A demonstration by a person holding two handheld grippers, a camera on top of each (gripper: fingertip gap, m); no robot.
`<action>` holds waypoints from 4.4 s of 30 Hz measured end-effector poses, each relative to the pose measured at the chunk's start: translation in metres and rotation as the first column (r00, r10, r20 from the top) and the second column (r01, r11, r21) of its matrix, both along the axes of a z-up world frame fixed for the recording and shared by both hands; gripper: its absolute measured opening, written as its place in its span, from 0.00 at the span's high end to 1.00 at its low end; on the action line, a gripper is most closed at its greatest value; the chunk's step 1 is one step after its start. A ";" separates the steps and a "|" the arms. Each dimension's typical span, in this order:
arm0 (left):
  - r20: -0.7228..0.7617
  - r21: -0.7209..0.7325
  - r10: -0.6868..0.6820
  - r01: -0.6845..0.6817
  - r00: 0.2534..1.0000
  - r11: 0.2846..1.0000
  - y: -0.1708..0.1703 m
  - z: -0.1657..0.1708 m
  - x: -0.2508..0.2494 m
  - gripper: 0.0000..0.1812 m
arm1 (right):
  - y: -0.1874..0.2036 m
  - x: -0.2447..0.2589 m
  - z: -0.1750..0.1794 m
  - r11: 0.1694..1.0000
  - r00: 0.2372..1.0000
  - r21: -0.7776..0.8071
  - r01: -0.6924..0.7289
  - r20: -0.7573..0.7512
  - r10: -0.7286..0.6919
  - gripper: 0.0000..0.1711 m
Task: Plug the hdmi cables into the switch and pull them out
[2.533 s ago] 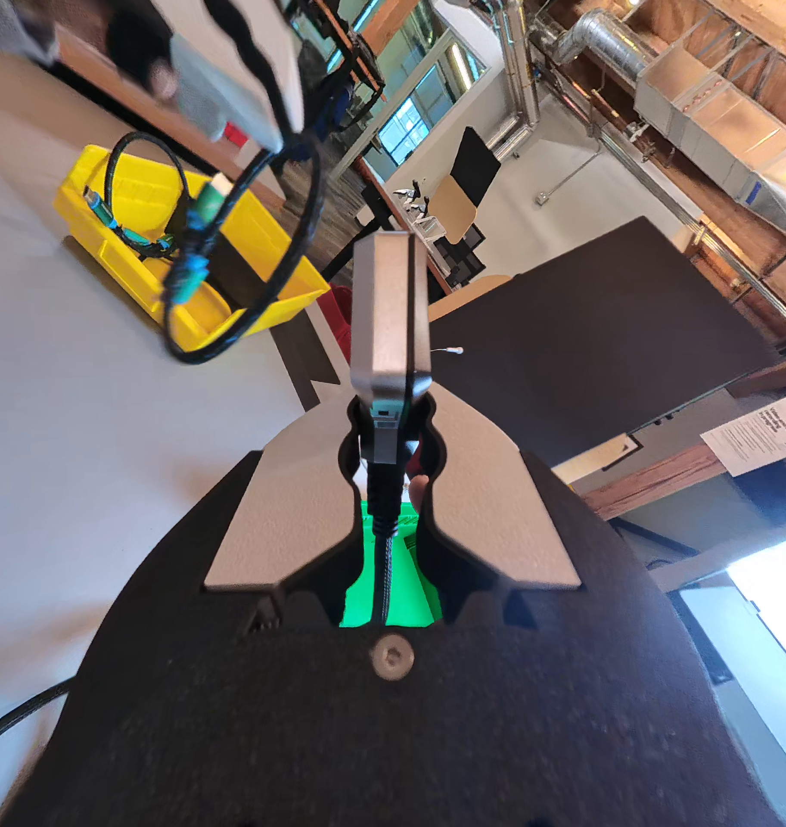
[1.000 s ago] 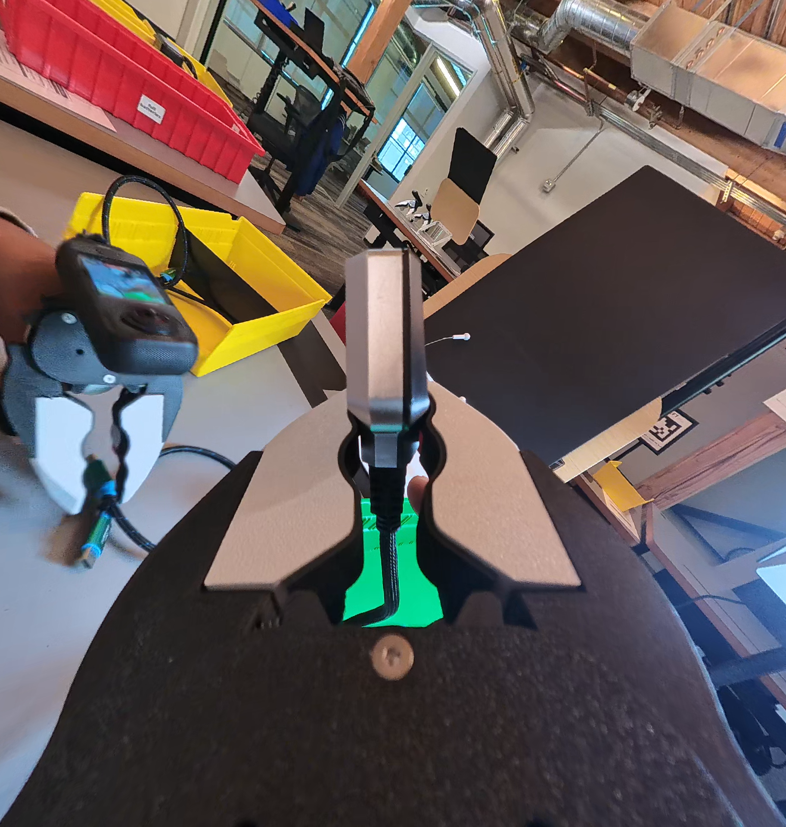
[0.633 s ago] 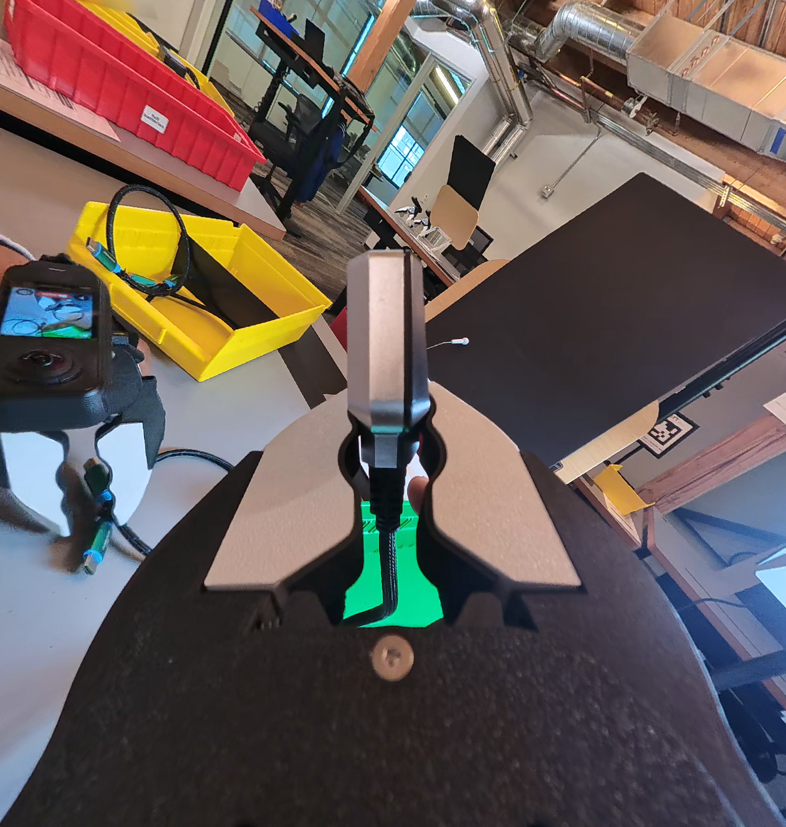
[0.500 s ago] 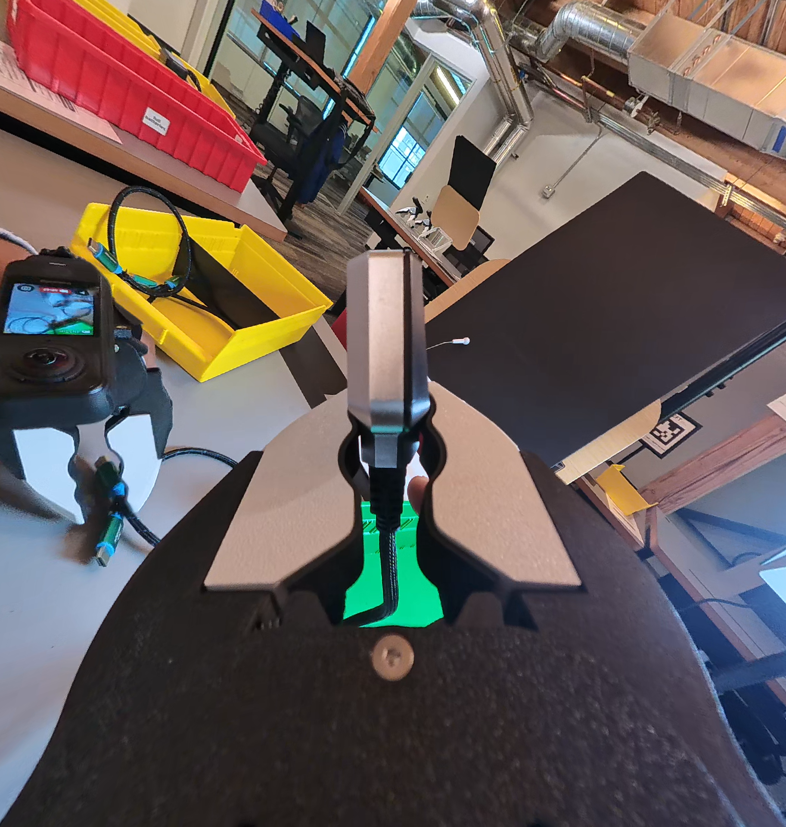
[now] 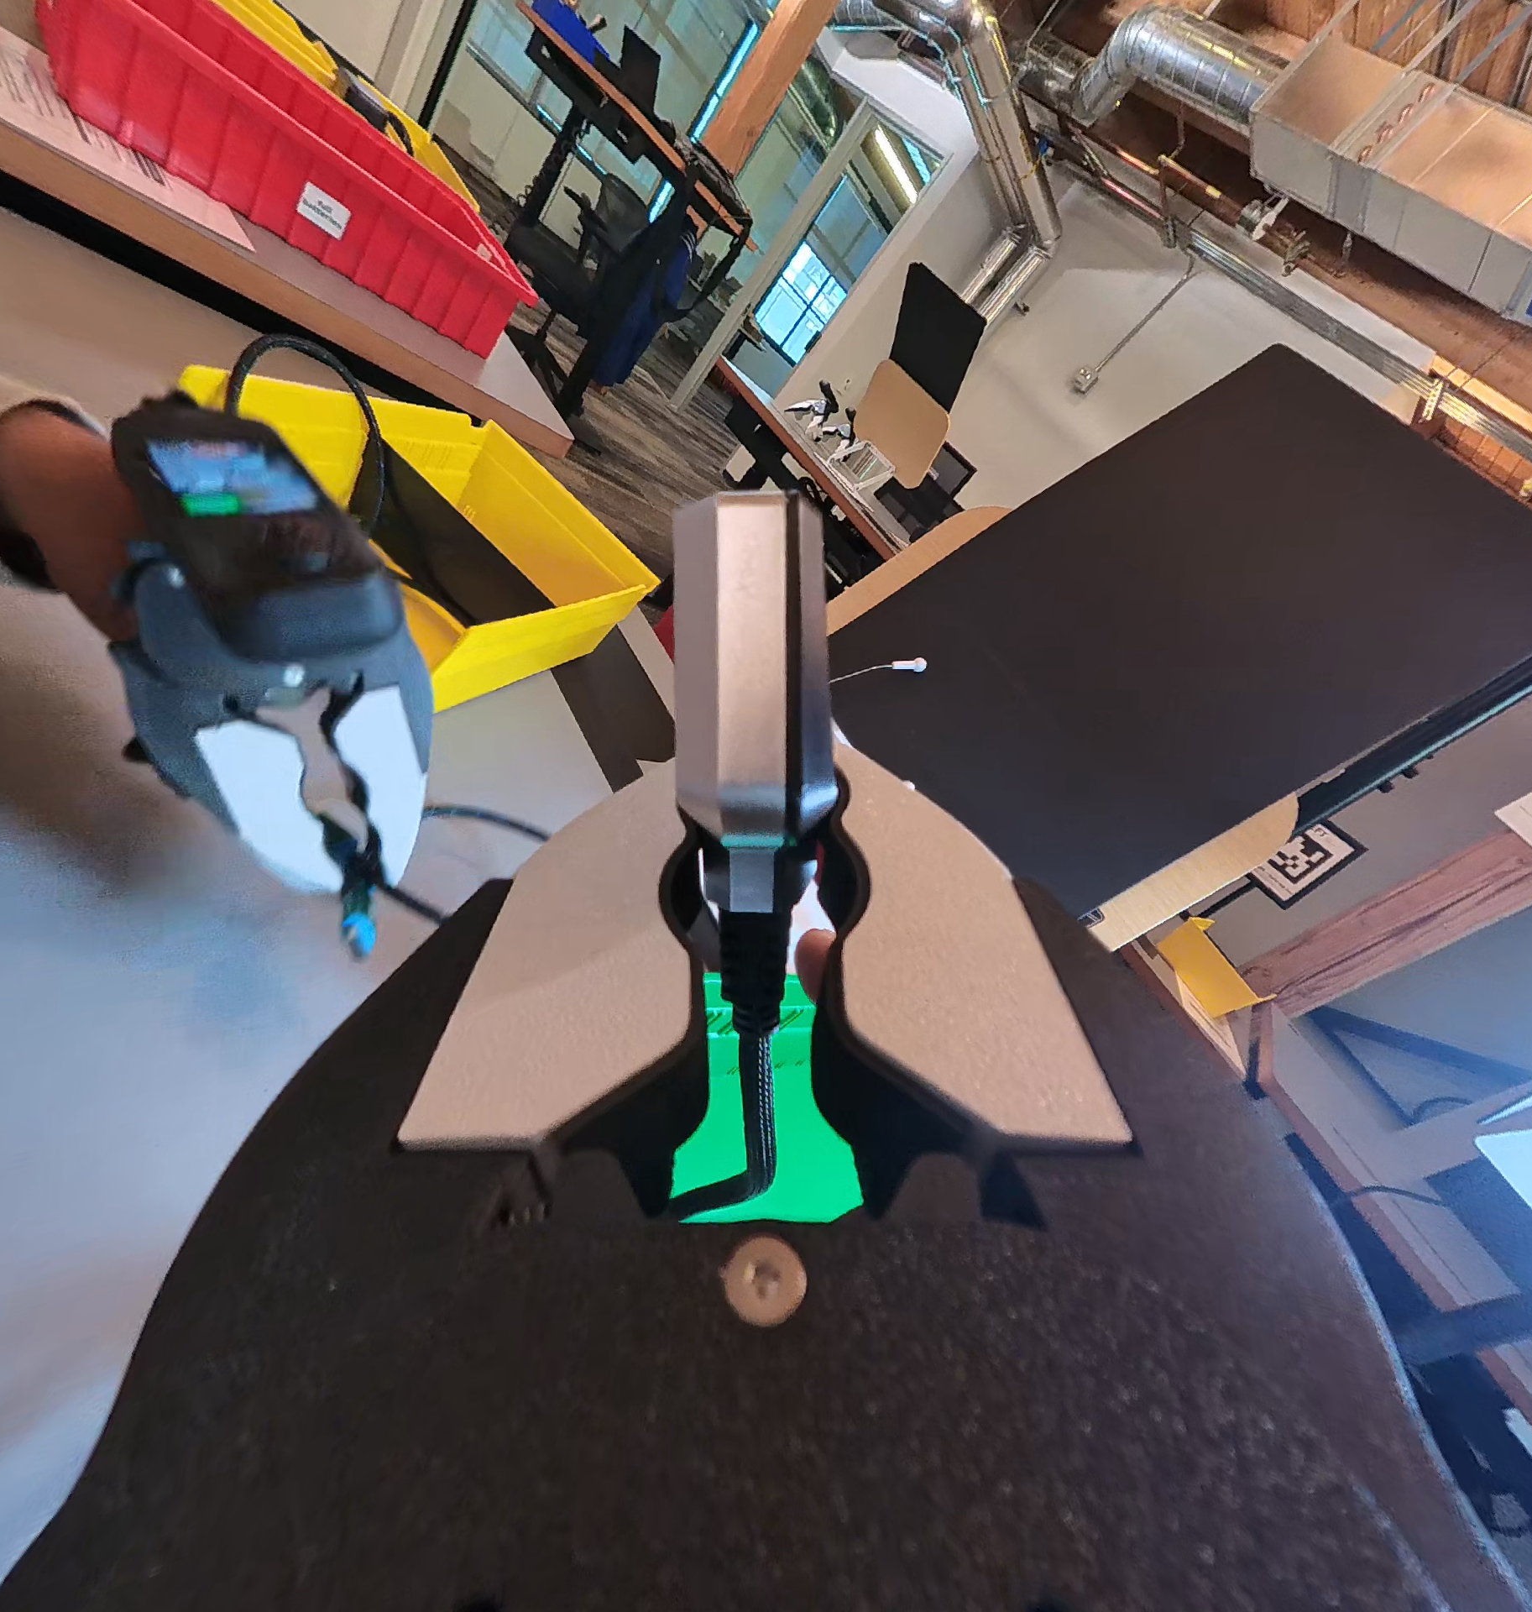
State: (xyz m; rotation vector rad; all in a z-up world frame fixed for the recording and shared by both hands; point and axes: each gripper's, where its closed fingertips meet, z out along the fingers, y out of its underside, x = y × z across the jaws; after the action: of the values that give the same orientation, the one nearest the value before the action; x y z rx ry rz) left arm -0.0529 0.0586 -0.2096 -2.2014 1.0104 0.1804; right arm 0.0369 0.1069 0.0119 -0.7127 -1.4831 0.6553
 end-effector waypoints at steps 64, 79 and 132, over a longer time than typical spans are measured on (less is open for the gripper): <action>-0.137 0.021 0.105 -0.103 0.985 0.994 -0.028 0.049 -0.025 0.93 | -0.037 -0.060 -0.164 0.976 0.872 0.077 -0.203 0.468 0.145 0.87; -0.204 -0.007 0.191 -0.197 0.960 0.980 -0.028 0.041 -0.034 0.93 | -0.044 -0.062 -0.167 0.975 0.867 0.025 -0.221 0.462 0.185 0.87; 0.122 -0.320 0.154 -0.108 0.981 0.941 -0.035 -0.021 -0.014 0.93 | -0.041 -0.053 -0.221 0.974 0.735 -0.075 -0.216 0.645 0.212 0.87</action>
State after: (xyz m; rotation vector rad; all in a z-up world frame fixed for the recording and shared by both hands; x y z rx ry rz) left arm -0.0667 0.0238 -0.2307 -2.5300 0.8575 -0.0875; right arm -0.0161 0.0660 -0.2092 -0.8178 -2.2437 0.6008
